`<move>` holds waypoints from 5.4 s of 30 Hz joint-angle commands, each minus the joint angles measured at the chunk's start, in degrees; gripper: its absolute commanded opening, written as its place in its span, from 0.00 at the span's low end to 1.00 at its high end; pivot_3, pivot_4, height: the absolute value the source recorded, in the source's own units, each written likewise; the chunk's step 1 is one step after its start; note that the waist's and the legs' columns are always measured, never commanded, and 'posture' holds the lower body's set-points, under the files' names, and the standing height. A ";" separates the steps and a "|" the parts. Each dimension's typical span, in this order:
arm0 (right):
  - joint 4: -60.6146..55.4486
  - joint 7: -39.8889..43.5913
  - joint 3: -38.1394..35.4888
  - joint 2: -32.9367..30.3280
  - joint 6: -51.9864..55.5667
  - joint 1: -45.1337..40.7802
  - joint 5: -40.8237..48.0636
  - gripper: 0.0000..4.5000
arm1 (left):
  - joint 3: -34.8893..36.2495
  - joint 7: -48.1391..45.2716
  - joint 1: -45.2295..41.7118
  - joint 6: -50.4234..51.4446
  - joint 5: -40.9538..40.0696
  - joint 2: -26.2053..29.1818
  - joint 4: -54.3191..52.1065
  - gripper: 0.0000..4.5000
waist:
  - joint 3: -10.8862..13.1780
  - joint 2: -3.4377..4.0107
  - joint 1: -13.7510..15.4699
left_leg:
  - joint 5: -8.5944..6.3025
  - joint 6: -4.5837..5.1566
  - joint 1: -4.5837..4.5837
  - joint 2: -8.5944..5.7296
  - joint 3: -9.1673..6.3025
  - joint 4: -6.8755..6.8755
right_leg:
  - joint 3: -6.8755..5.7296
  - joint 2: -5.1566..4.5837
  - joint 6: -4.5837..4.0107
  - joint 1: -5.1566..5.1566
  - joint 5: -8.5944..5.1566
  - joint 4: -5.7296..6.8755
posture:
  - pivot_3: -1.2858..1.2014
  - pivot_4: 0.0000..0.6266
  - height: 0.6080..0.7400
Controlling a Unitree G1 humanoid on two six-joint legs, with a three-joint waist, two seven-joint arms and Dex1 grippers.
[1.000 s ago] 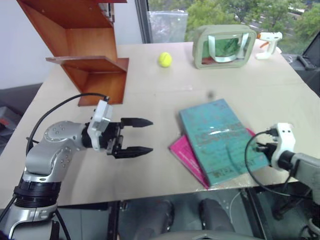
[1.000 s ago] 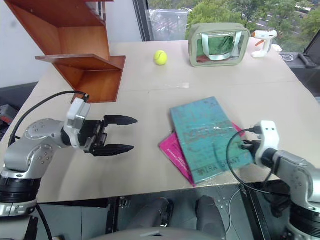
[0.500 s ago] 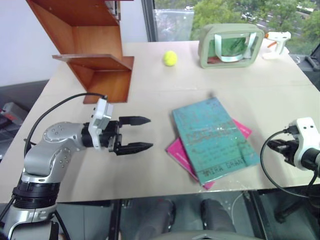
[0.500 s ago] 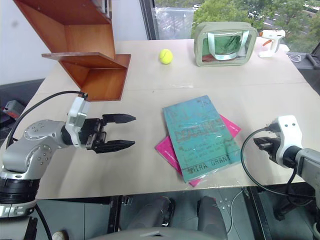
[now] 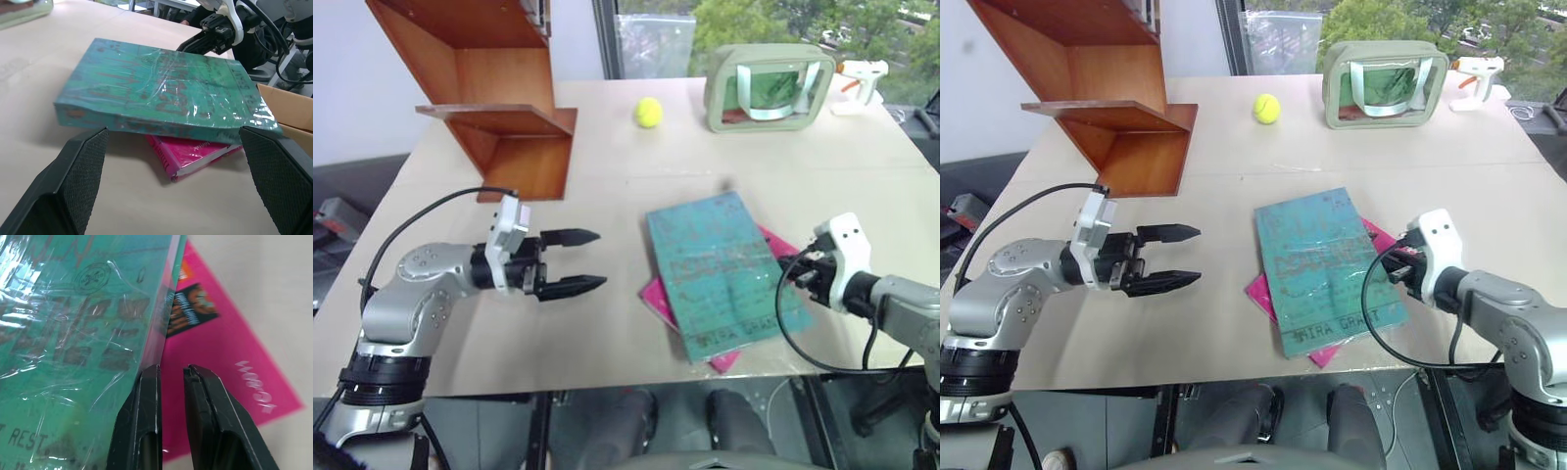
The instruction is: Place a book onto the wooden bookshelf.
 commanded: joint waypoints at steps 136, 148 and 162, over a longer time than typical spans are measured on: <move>-3.53 8.11 -7.65 -20.38 -46.94 -8.23 26.83 1.00 | -18.72 9.15 -62.10 -29.39 47.28 17.19 23.21 0.01 | 0.37 -0.58 -0.08 | 0.04 0.03 -0.53 -0.02 -0.08 0.19 | -0.12 0.08 0.01 -0.34 0.02 -0.10 | 0.52 0.24 1.00; 1.54 9.78 0.30 -17.81 -45.75 -16.95 15.03 1.00 | -28.09 -2.32 -67.59 -29.44 61.71 15.61 34.65 0.01 | 0.46 -0.69 -0.26 | 0.05 0.04 -0.83 -0.04 0.04 0.47 | -0.16 0.12 0.01 -0.74 0.01 0.33 | 0.52 0.24 1.00; 0.17 7.19 -1.53 -13.84 -44.17 -23.87 20.27 1.00 | -30.27 -0.26 -67.96 -34.19 69.41 11.80 46.61 0.26 | 0.46 -0.67 -2.97 | 0.05 0.04 -0.81 -0.03 0.14 0.48 | -0.13 0.08 0.01 -0.81 0.01 0.47 | 0.52 0.24 1.00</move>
